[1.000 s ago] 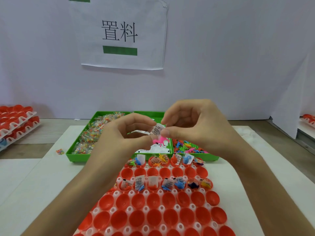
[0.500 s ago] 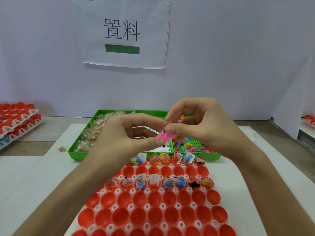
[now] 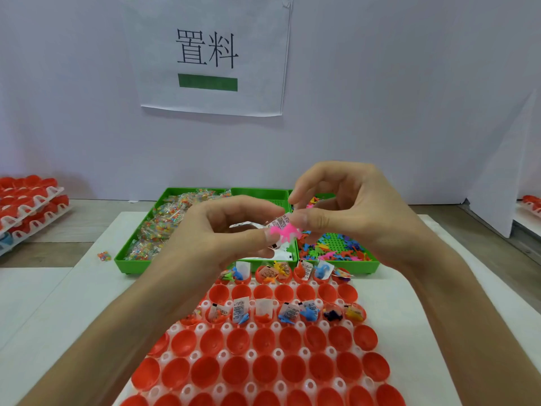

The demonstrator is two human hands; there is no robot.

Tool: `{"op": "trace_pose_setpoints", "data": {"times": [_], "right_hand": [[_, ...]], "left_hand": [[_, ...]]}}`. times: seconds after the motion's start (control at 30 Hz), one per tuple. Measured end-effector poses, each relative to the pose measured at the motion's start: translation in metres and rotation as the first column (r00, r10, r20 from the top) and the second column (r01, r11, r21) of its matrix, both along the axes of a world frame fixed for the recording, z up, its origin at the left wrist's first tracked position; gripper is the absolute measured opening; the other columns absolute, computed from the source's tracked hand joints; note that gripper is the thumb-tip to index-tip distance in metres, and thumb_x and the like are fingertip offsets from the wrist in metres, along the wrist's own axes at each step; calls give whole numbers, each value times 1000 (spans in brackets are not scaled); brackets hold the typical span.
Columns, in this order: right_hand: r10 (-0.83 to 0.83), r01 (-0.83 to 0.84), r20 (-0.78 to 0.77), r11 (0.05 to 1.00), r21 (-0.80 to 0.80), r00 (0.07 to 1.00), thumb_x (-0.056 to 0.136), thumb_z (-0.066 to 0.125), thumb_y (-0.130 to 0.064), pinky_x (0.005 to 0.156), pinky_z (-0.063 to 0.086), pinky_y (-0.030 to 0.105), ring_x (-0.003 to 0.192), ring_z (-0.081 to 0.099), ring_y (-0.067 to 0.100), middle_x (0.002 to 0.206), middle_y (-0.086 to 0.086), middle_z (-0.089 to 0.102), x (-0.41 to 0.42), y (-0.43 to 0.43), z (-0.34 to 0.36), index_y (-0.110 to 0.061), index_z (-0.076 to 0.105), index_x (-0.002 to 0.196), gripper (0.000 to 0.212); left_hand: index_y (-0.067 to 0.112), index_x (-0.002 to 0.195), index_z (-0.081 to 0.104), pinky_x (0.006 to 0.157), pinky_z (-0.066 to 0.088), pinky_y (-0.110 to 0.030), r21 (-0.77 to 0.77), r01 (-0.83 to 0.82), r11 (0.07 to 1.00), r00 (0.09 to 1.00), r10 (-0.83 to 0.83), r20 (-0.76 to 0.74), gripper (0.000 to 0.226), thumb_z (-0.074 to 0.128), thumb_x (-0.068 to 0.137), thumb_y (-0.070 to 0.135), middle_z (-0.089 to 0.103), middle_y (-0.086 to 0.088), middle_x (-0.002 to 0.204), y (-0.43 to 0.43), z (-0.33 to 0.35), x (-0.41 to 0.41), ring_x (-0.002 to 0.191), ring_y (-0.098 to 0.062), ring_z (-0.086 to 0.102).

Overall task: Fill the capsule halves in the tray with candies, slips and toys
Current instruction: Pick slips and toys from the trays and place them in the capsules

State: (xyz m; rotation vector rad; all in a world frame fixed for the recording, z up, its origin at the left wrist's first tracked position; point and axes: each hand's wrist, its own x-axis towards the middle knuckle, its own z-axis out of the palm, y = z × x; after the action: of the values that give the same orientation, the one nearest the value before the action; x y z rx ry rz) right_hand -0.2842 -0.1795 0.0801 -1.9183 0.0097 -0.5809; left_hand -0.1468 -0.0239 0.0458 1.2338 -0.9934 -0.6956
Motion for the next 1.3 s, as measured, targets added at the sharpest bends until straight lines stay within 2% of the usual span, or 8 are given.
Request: {"op": "trace_pose_setpoints", "data": {"times": [0.2,0.43,0.57,0.7,0.83,1.0,1.17,1.3], "right_hand": [[-35,35,-4,999,-22,999,73,82,-18,65,56,27,73,73,26,77,-1,71,2,2,-2,-17,72,87,18],[-33,33,38,999,-14,999,72,81,-19,71,59,30,79,75,27,79,2,73,3,4,-4,-21,71,82,14],[-17,18,43,1000,-16,999,72,82,-18,71,58,29,79,74,24,77,1,72,3,4,-4,-19,70,81,14],[-46,48,65,998,-31,997,72,82,-16,71,58,27,79,75,22,76,-1,72,3,3,-5,-17,69,81,15],[-92,97,82,994,-55,992,73,82,-19,71,59,27,78,75,20,78,-1,73,6,5,-8,-16,70,83,16],[-89,82,46,986,143,995,88,62,-32,70,58,25,78,74,20,84,3,74,10,6,-8,-13,71,97,23],[-120,121,7,991,-60,993,79,83,-17,73,60,28,78,75,20,84,2,75,9,8,-10,-15,74,98,21],[-137,136,-9,989,-53,991,76,85,-14,73,60,24,77,75,18,83,1,76,10,12,-10,-16,76,97,22]], "left_hand": [[22,92,81,70,57,-21,-4,-35,999,996,35,84,26,86,66,24,78,-6,91,3,2,1,81,-19,75],[22,94,81,70,57,-19,-36,-12,999,988,17,156,26,82,69,16,78,-5,87,5,5,1,76,-14,75],[23,99,80,75,60,-25,3,4,1000,977,-4,214,29,86,71,16,78,-3,98,8,9,4,84,-19,75],[23,99,81,77,59,-24,-2,39,999,993,-38,113,31,89,69,20,78,-5,103,7,9,3,93,-21,75],[21,92,80,71,58,-20,-12,-52,999,995,53,85,32,87,60,18,77,-4,88,3,5,-1,83,-18,76],[26,89,78,67,58,-19,-89,-177,980,973,188,133,33,85,57,25,75,-2,78,7,9,-2,73,-17,75],[27,92,75,68,57,-20,-100,-217,971,940,235,247,30,85,63,26,76,-1,79,7,9,-1,74,-15,75],[24,91,75,66,56,-19,-109,-229,967,924,251,289,30,88,64,26,76,1,77,8,9,0,71,-13,74]]}}
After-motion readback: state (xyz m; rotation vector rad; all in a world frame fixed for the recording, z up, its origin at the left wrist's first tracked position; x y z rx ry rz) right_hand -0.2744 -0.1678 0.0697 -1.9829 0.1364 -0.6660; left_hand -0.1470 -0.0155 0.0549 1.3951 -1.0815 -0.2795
